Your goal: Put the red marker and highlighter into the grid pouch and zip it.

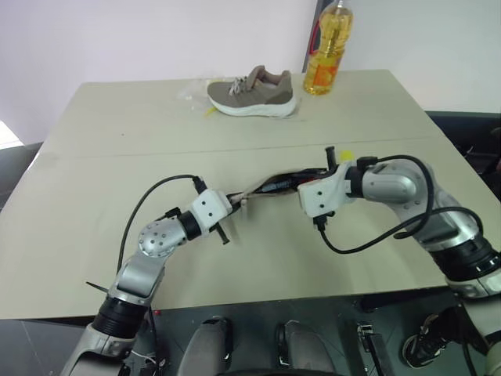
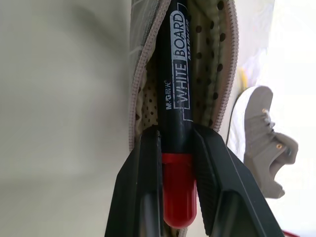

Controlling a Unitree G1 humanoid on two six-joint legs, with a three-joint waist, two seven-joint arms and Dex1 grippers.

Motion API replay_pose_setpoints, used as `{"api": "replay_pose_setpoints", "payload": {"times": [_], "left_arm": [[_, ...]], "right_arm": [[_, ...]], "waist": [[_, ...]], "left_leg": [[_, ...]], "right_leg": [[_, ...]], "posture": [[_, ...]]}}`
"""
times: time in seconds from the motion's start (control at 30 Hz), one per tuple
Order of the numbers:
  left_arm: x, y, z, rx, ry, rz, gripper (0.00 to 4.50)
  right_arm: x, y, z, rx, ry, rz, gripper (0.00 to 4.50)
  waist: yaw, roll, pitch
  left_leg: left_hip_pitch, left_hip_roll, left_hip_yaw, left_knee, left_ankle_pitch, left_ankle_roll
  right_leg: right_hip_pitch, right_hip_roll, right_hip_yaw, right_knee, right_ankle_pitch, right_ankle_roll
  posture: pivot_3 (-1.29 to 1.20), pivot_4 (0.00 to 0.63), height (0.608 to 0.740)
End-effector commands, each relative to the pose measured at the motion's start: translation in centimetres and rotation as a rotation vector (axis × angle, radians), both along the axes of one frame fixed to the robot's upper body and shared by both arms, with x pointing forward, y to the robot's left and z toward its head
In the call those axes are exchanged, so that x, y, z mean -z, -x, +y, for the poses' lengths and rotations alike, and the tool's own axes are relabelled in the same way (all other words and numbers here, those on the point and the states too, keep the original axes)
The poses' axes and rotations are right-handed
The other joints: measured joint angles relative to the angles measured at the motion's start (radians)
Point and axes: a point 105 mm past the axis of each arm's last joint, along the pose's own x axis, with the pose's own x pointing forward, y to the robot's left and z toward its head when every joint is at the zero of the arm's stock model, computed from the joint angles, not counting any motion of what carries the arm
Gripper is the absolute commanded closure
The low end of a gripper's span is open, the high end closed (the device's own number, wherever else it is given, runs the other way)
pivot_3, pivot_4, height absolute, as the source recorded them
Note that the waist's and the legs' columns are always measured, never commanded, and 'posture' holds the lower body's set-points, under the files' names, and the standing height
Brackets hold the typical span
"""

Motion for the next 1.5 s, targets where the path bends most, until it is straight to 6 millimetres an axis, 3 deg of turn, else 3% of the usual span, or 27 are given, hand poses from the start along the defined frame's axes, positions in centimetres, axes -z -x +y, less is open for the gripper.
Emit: {"api": "replay_pose_setpoints", "payload": {"times": [0.03, 0.17, 0.27, 0.37, 0.5, 0.6, 0.8, 0.97, 1.07, 1.23, 1.33, 1.43, 1.5], "left_arm": [[-1.2, 0.4, -0.3, -0.002, 0.027, -0.052, 4.5], [-1.1, -0.3, 0.7, -0.089, 0.041, -0.074, 4.5], [-1.4, -1.5, 2.3, -0.232, 0.107, -0.082, 4.5], [-1.8, -2.3, 3.1, -0.322, 0.15, -0.102, 4.5], [-1.9, -2.9, 3.6, -0.404, 0.195, -0.099, 4.5], [-1.6, -3.0, 3.6, -0.425, 0.191, -0.089, 4.5], [-1.1, -3.0, 3.0, -0.408, 0.181, -0.068, 4.5], [-1.0, -2.8, 2.6, -0.389, 0.178, -0.065, 4.5], [-1.0, -2.7, 2.4, -0.387, 0.184, -0.061, 4.5], [-0.9, -2.6, 2.2, -0.381, 0.188, -0.054, 4.5], [-1.1, -2.6, 2.0, -0.366, 0.194, -0.058, 4.5], [-1.6, -2.4, 1.8, -0.324, 0.208, -0.057, 4.5], [-1.8, -2.3, 1.5, -0.29, 0.208, -0.052, 4.5]], "right_arm": [[-2.5, 0.0, 0.8, -0.032, -0.085, -0.038, 2.17], [-4.4, 0.3, 0.7, -0.031, -0.232, -0.007, 0.22], [-6.7, -0.6, -1.5, 0.13, -0.555, 0.16, 0.22], [-6.3, -2.6, -4.6, 0.333, -0.712, 0.233, 0.22], [-3.1, -5.2, -9.1, 0.688, -0.972, 0.413, 0.1], [0.2, -6.3, -11.3, 0.929, -1.021, 0.479, 0.1], [4.4, -8.0, -13.1, 1.196, -1.092, 0.504, 0.1], [6.3, -8.6, -13.8, 1.293, -1.138, 0.521, 0.1], [6.5, -8.7, -13.8, 1.293, -1.159, 0.533, 0.9], [5.8, -8.9, -13.8, 1.26, -1.146, 0.51, 3.55], [3.7, -8.7, -13.1, 1.131, -1.054, 0.423, 3.62], [-0.3, -7.0, -10.5, 0.792, -0.827, 0.256, 3.62], [-1.9, -5.4, -9.0, 0.625, -0.732, 0.223, 3.62]], "waist": [[-0.002, 0.0, 0.0], [-0.002, 0.0, 0.0], [-0.002, 0.0, 0.0], [0.002, 0.0, 0.0], [0.001, -0.001, -0.001], [-0.002, 0.0, -0.001], [-0.004, 0.0, -0.001], [-0.003, 0.0, -0.001], [-0.002, 0.0, -0.001], [-0.004, 0.0, -0.001], [-0.003, 0.0, -0.001], [-0.001, 0.001, -0.001], [-0.003, 0.001, -0.001]], "left_leg": [[0.0, 0.0, 0.0, 0.0, 0.0, 0.0], [0.0, 0.0, 0.0, 0.0, 0.0, 0.0], [0.0, 0.0, 0.0, 0.001, 0.0, 0.0], [0.0, 0.001, 0.0, 0.001, 0.0, 0.0], [0.0, 0.001, 0.0, 0.001, 0.0, 0.0], [0.0, 0.001, 0.0, 0.001, 0.0, 0.0], [0.0, 0.001, 0.001, 0.0, 0.0, 0.0], [0.0, 0.0, 0.002, 0.0, 0.0, 0.0], [0.0, 0.0, 0.002, 0.001, 0.0, 0.0], [0.0, 0.0, 0.003, 0.001, 0.0, 0.0], [0.0, 0.0, 0.003, 0.001, 0.0, 0.0], [-0.001, 0.0, 0.003, 0.001, 0.0, 0.001], [-0.001, 0.0, 0.003, 0.001, 0.0, 0.001]], "right_leg": [[0.0, 0.0, 0.0, 0.0, 0.0, 0.0], [0.0, 0.0, 0.0, 0.001, 0.0, 0.0], [0.0, -0.001, 0.0, 0.001, 0.0, 0.0], [0.0, -0.002, 0.0, 0.001, 0.001, -0.001], [0.0, -0.003, 0.0, 0.001, 0.001, -0.002], [-0.001, -0.003, 0.0, 0.002, 0.001, -0.002], [-0.002, -0.002, 0.0, 0.002, 0.001, -0.002], [-0.001, -0.001, 0.0, 0.003, 0.001, -0.001], [-0.001, 0.0, 0.0, 0.003, 0.001, -0.001], [-0.001, 0.001, 0.0, 0.003, 0.001, -0.001], [-0.002, 0.001, 0.0, 0.004, 0.001, -0.001], [-0.002, 0.001, 0.0, 0.003, 0.001, -0.001], [-0.002, 0.001, 0.0, 0.003, 0.001, 0.0]], "posture": [[0.0, 0.15, 0.731], [0.0, 0.15, 0.731], [0.0, 0.15, 0.731], [0.0, 0.15, 0.731], [0.0, 0.15, 0.731], [0.0, 0.15, 0.731], [0.0, 0.15, 0.731], [0.0, 0.15, 0.731], [0.0, 0.15, 0.731], [0.0, 0.15, 0.731], [0.0, 0.15, 0.731], [0.0, 0.15, 0.731], [0.0, 0.15, 0.731]]}}
